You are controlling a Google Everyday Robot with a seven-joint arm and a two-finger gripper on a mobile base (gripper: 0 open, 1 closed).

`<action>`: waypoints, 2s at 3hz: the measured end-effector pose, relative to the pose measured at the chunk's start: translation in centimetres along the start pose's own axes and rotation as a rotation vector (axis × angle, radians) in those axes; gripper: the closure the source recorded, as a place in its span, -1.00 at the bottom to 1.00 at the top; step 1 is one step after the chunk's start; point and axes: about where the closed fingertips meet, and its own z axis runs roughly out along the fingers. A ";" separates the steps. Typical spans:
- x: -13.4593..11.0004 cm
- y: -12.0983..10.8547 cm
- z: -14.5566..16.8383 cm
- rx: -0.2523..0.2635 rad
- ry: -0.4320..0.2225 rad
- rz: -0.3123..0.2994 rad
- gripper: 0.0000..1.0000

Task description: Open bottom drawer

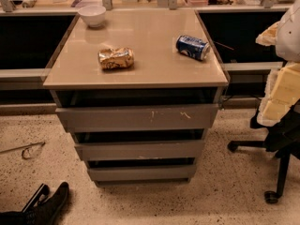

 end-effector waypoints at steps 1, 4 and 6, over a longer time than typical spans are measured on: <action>0.0 0.0 0.0 0.000 0.000 0.000 -1.00; 3.3 1.7 16.1 -0.119 -0.161 -0.009 -1.00; 3.7 1.7 18.0 -0.121 -0.242 -0.009 -1.00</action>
Offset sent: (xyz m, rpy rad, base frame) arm 0.0300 0.0044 -0.1285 0.1634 0.0679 0.1144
